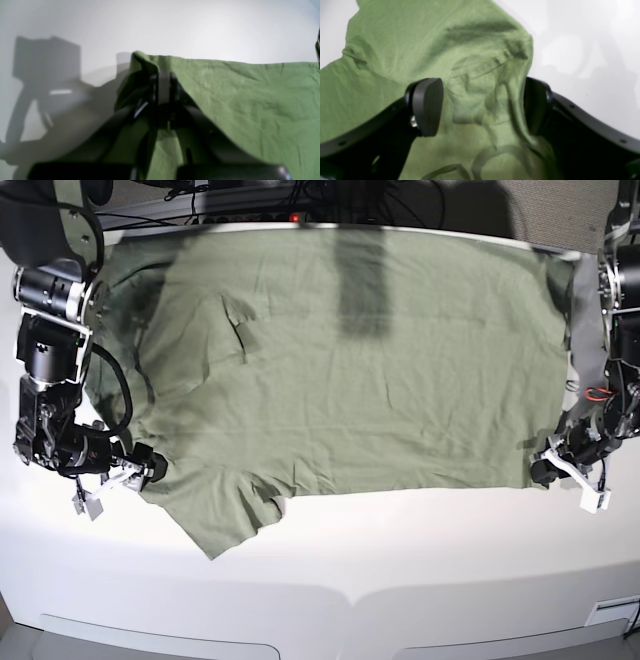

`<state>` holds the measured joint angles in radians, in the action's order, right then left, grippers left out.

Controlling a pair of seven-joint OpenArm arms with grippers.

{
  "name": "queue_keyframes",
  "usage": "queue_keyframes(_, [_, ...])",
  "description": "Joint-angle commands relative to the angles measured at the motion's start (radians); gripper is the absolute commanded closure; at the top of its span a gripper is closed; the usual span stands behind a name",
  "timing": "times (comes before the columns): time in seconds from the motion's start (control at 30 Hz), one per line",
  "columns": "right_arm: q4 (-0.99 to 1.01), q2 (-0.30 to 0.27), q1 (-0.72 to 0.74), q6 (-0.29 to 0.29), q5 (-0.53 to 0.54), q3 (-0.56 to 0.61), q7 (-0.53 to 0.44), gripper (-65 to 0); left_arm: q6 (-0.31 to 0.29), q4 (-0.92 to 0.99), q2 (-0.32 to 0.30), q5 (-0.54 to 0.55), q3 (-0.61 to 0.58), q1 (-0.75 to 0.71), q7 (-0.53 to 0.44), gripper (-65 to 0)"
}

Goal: Fold the T-shirt properly
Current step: 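Lower the right gripper onto the other hem corner and pinch it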

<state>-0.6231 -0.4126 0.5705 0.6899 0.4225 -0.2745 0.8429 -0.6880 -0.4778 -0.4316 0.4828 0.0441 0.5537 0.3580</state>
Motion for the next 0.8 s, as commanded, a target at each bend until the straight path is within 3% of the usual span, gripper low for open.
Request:
queue_keyframes(0.0, [-0.010,-0.011,0.023,0.008,0.005,0.000,0.006,-46.8,-0.010,-0.013,-0.014,0.016,0.002,0.029,-0.023,0.0])
queue_keyframes(0.1, [-0.010,-0.011,0.026,0.008,0.005,0.000,0.006,-41.6,-0.010,-0.013,-0.014,0.016,0.002,0.029,-0.023,0.0])
queue_keyframes(0.27, [-0.011,-0.012,0.034,0.008,0.005,0.000,-0.011,-20.4,-0.010,-0.013,-0.015,0.016,0.002,0.029,-0.023,0.0])
queue_keyframes(0.5, [-0.011,-0.014,0.074,0.008,-0.003,0.000,-0.020,-18.9,-0.010,-0.013,-0.015,0.015,0.002,0.029,-0.047,0.0])
queue_keyframes(0.53, [-0.011,-0.015,0.078,0.008,-0.003,0.000,-0.020,-16.7,-0.010,-0.014,-0.015,0.015,0.002,0.029,-0.050,0.0])
queue_keyframes(0.63, [-0.011,-0.017,0.089,0.008,-0.004,0.000,-0.020,0.0,-0.010,-0.014,-0.015,0.015,0.002,0.029,-0.060,0.0])
queue_keyframes(0.77, [-0.012,-0.017,0.095,0.008,-0.004,0.000,-0.021,0.0,-0.010,-0.014,-0.014,0.016,0.002,0.029,-0.061,0.0])
